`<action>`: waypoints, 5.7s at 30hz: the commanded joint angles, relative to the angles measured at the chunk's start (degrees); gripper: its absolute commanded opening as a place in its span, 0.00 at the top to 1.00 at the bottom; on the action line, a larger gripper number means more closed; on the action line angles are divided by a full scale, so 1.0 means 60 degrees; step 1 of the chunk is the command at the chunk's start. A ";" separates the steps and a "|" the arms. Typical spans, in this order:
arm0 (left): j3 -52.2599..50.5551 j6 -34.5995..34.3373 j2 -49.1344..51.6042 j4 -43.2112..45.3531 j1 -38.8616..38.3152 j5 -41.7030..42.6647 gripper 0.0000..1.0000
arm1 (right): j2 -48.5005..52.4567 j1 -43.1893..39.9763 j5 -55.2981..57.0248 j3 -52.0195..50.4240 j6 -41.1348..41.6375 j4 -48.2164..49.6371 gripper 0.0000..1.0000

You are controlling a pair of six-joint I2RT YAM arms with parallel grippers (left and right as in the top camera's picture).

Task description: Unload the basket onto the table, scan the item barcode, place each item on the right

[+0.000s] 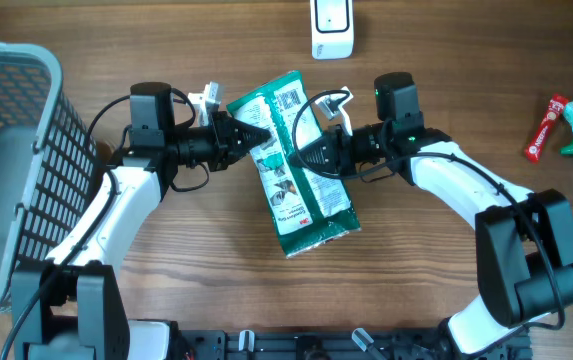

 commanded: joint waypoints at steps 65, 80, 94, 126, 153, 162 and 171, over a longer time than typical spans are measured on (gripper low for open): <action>0.0000 0.0659 0.0036 -0.6969 0.0572 -0.7391 0.00 | -0.4135 -0.0863 1.5202 0.0011 -0.5843 -0.1224 0.95; 0.0000 0.0659 0.0036 -0.6969 0.0572 -0.7391 0.00 | 0.2783 -0.0492 1.8644 0.3807 -1.0123 0.1581 0.96; 0.0000 0.0659 0.0036 -0.6969 0.0572 -0.7391 0.00 | 0.6535 0.0095 2.0425 0.6426 -1.3916 0.2514 0.96; 0.0000 0.0659 0.0036 -0.6969 0.0572 -0.7388 0.00 | 0.2379 -0.4823 1.6079 0.6426 -0.2339 -0.5184 0.00; 0.0000 0.0659 0.0036 -0.6969 0.0572 -0.7388 0.00 | -1.1570 -0.4156 1.1118 0.6426 -0.0834 -0.9602 0.00; 0.0000 0.0659 0.0036 -0.6969 0.0572 -0.7391 0.00 | -1.1879 -0.4156 1.1118 0.6142 -0.0834 -1.5096 0.00; 0.0000 0.0659 0.0036 -0.6969 0.0572 -0.7391 0.00 | -1.4502 -0.4153 1.1129 0.6120 -0.0849 -1.5001 0.00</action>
